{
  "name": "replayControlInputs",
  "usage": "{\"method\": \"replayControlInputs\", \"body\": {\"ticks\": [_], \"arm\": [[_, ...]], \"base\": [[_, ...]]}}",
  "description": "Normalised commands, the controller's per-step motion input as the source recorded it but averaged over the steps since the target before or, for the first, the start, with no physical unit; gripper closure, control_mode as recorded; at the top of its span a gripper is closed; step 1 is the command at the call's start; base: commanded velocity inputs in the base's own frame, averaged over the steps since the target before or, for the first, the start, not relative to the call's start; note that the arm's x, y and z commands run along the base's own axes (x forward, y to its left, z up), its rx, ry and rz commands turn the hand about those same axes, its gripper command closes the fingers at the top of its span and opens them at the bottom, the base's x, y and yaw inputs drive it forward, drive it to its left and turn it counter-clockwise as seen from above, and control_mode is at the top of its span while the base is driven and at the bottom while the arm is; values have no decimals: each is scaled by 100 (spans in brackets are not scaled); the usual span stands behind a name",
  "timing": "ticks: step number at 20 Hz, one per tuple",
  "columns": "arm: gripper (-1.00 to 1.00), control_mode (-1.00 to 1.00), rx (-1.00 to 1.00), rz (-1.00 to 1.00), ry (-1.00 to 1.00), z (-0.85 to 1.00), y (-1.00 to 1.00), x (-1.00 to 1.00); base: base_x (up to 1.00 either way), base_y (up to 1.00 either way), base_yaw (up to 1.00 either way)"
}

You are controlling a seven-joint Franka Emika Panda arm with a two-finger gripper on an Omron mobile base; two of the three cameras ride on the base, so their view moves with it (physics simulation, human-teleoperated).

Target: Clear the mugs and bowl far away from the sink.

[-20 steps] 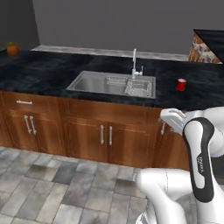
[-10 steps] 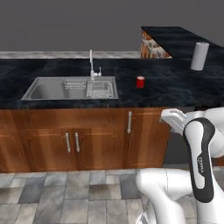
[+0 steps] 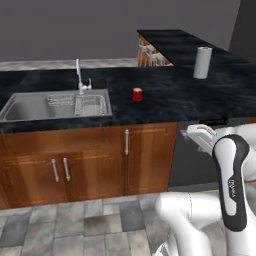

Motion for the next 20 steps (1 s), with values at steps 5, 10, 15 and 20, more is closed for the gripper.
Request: {"method": "replayControlInputs", "body": {"ticks": [5, 10, 15, 20], "arm": [[-100, 100, 0, 0, 0, 0, 0, 0], [-100, 100, 0, 0, 0, 0, 0, 0], [-100, 100, 0, 0, 0, 0, 0, 0], [-100, 100, 0, 0, 0, 0, 0, 0]], "base": [[44, -1, -5], [92, 0, 0], [100, 0, 0], [100, 0, 0]]}}
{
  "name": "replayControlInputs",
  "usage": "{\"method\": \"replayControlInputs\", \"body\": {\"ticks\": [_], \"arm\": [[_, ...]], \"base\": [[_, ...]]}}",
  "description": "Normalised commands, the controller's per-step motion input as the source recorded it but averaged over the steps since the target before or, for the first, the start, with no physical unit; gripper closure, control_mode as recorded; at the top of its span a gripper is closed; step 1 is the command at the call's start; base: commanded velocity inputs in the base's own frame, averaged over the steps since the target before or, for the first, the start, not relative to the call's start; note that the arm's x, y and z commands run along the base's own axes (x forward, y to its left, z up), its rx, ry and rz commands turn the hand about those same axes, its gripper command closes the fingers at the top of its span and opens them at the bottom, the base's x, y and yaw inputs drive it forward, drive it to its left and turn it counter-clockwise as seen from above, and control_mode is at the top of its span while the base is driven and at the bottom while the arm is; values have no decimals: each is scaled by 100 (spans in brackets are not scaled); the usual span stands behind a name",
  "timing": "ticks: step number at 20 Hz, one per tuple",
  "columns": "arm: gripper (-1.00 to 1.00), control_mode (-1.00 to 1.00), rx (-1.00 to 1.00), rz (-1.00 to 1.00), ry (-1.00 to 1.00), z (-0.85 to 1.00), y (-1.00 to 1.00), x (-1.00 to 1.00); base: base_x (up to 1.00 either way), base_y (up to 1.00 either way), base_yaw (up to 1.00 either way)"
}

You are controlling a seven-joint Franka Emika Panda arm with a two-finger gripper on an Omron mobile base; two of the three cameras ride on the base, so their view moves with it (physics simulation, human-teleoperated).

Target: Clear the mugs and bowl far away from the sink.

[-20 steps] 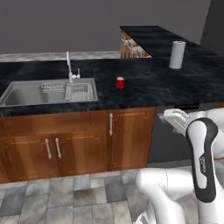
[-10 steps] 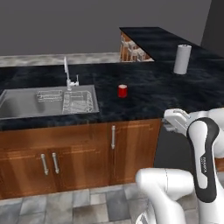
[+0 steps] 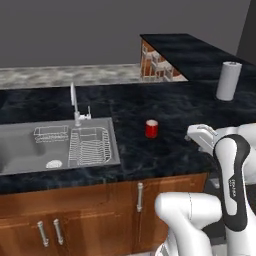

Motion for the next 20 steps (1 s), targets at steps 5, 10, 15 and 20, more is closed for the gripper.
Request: {"method": "replayControlInputs", "body": {"ticks": [5, 10, 15, 20], "arm": [[-100, 100, 0, 0, 0, 0, 0, 0], [-100, 100, 0, 0, 0, 0, 0, 0], [-100, 100, 0, 0, 0, 0, 0, 0], [-100, 100, 0, 0, 0, 0, 0, 0]], "base": [[100, 0, -1], [100, 0, -5], [85, 0, -4], [26, 0, 0]]}}
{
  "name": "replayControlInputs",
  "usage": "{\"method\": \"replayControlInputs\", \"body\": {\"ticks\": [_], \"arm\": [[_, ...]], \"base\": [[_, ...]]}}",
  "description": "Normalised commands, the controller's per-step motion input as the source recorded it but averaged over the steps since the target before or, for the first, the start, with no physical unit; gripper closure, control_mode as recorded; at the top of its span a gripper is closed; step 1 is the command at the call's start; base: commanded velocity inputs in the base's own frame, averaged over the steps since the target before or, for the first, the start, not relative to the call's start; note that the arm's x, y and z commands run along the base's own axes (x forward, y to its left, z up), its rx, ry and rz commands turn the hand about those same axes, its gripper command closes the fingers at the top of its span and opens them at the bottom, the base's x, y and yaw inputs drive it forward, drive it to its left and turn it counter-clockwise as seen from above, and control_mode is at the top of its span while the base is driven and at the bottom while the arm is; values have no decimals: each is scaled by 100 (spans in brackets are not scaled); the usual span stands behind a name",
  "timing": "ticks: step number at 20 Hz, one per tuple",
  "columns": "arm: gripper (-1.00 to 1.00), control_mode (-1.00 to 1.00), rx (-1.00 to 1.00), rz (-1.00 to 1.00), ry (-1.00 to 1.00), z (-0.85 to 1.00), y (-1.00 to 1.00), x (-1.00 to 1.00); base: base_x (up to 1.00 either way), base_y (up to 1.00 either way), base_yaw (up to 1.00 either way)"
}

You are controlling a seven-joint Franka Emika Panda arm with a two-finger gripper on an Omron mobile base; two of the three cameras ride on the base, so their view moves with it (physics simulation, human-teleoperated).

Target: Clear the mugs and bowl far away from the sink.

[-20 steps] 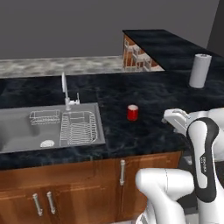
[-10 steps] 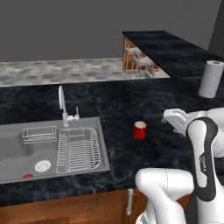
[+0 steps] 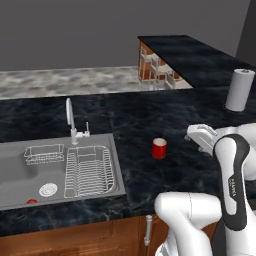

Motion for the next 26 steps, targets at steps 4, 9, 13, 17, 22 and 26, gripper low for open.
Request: {"method": "replayControlInputs", "body": {"ticks": [4, 9, 13, 17, 22, 26], "arm": [[-100, 100, 0, 0, 0, 0, 0, 0], [-100, -100, 0, 0, 6, 0, 2, 6], [-100, -100, 0, 0, 26, 0, 1, 26], [-100, -100, 0, 0, 31, 0, 4, 31], [-100, -100, -8, 0, 32, 0, 15, 39], [-100, -100, -18, 0, 20, 0, 3, 19]], "base": [[15, 0, 0], [29, 13, 0], [0, 0, 0], [0, 0, 0], [0, 0, 0], [0, 0, 0]]}}
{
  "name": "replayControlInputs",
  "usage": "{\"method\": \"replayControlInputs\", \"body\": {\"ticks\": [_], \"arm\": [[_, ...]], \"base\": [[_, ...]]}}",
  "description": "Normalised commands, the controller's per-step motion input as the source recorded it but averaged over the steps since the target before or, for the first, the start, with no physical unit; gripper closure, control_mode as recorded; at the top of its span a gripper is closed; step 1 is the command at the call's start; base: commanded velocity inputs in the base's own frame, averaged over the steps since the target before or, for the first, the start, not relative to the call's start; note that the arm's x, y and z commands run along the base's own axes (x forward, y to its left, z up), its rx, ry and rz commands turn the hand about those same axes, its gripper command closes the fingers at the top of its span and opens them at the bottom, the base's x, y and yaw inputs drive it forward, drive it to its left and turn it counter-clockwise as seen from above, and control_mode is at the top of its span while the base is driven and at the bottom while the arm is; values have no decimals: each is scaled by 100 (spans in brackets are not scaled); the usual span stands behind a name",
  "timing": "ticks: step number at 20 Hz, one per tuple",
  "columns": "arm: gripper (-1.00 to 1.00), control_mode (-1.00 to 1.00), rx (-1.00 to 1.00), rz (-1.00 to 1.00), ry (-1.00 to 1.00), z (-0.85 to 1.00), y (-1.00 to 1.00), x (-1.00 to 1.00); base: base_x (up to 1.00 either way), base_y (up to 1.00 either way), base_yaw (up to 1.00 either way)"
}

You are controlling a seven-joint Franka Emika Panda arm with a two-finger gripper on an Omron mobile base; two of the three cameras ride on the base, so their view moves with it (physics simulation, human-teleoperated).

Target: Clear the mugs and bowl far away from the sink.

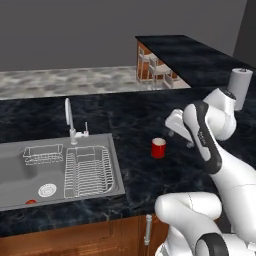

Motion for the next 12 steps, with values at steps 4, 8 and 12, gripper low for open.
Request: {"method": "replayControlInputs", "body": {"ticks": [4, 8, 12], "arm": [[-100, -100, -25, 1, 4, -14, 0, 2], [-100, -100, -26, 4, 0, -36, 0, 0], [-100, -100, -7, 1, -2, -39, 0, 0]], "base": [[0, 0, 0], [0, 0, 0], [0, 0, 0]]}}
